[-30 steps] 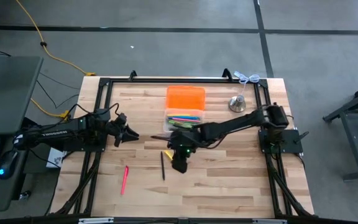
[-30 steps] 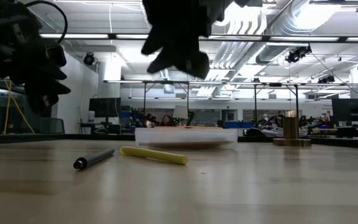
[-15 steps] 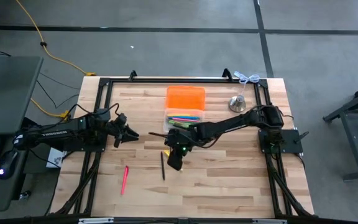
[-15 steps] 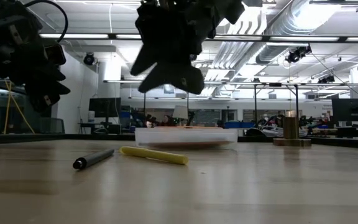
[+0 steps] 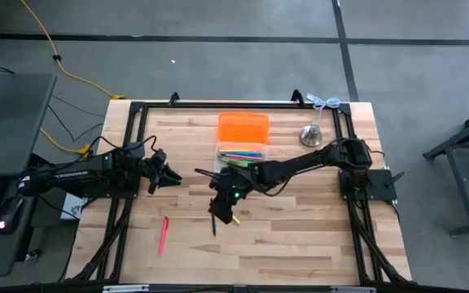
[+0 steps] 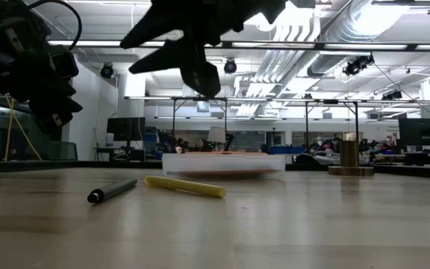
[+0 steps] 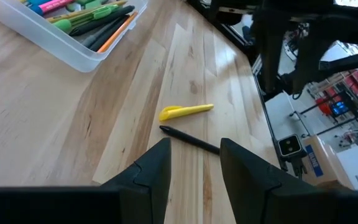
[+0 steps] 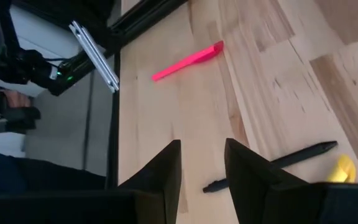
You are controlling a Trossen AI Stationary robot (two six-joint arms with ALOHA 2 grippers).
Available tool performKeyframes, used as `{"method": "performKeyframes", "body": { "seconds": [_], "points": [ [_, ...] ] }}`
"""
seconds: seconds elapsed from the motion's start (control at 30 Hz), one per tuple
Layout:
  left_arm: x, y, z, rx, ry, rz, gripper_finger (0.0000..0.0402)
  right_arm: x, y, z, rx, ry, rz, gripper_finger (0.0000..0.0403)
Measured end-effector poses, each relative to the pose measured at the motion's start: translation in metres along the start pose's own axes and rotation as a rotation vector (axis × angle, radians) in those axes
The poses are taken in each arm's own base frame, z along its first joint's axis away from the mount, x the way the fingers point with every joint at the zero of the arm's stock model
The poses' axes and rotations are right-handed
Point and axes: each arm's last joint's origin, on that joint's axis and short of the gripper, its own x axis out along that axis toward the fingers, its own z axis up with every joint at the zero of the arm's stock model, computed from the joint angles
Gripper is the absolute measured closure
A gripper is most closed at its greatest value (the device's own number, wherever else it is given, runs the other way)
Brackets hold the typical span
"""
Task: Pick & place school supplies into a supply box
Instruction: Put the yellow pen into the orange supply box
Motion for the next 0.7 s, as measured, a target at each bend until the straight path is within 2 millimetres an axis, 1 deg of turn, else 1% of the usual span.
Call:
{"method": "performKeyframes", "body": {
  "seconds": [0.1, 0.2, 0.3, 0.4, 0.57, 0.7],
  "points": [
    [0.000, 0.000, 0.000, 0.000, 0.001, 0.000, 0.0234, -0.002, 0.013, 0.002, -0.073, -0.002, -0.044, 0.0305],
    [0.000, 0.000, 0.000, 0.000, 0.001, 0.000, 0.0234, -0.008, 0.026, 0.003, -0.141, 0.017, -0.157, 0.0305],
    [0.000, 0.000, 0.000, 0.010, 0.001, 0.000, 0.0234, -0.013, 0.037, 0.008, -0.173, 0.049, -0.240, 0.0305],
    [0.000, 0.000, 0.000, 0.023, 0.001, 0.001, 0.0234, -0.010, 0.039, 0.012, -0.168, 0.108, -0.305, 0.0305],
    [0.000, 0.000, 0.000, 0.025, -0.002, 0.004, 0.0234, 0.005, 0.034, 0.012, -0.148, 0.242, -0.386, 0.0305],
    [0.000, 0.000, 0.000, 0.025, -0.002, 0.004, 0.0234, 0.019, 0.026, 0.007, -0.125, 0.362, -0.440, 0.0305]
  ]
}}
